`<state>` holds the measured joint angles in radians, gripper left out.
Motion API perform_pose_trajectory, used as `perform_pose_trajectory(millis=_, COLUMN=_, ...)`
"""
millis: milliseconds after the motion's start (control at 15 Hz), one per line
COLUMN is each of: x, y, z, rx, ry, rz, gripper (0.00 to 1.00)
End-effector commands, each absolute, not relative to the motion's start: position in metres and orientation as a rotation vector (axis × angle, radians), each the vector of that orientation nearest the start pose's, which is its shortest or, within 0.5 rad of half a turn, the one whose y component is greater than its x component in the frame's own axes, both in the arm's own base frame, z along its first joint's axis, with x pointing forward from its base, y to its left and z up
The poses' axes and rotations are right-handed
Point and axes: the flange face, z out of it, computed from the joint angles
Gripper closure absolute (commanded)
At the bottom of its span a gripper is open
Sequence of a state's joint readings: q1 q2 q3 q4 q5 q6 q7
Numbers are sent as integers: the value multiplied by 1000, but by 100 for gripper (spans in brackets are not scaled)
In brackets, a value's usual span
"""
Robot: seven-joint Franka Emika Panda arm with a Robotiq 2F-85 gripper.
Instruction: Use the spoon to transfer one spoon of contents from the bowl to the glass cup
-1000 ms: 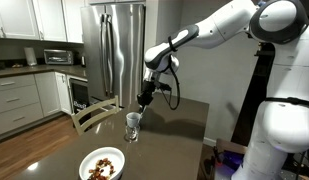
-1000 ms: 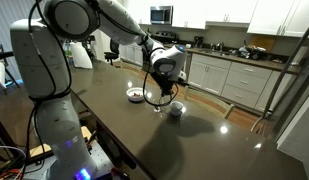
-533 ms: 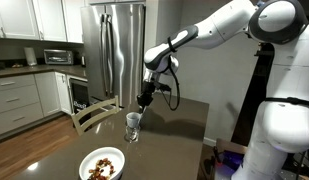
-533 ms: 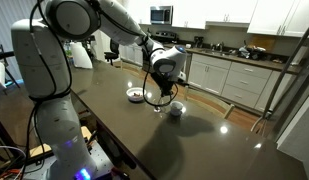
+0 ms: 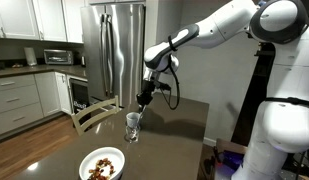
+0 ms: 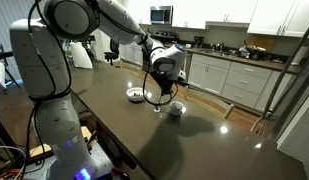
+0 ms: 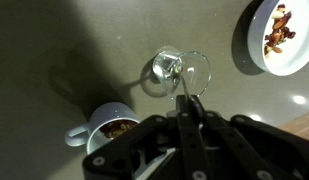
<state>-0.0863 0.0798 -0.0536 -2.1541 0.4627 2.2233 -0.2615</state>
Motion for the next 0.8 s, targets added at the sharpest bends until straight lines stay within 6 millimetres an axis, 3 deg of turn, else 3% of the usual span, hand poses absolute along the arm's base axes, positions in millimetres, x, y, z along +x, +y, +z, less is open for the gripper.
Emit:
perform_pose_trajectory(millis=0, x=548, y=-59, z=378, rx=-2804, ry=242, rz=-120, gripper=96)
perform_pose_trajectory(millis=733, x=549, y=-62, z=384, rx=-2826, ry=234, rz=-133, gripper=96)
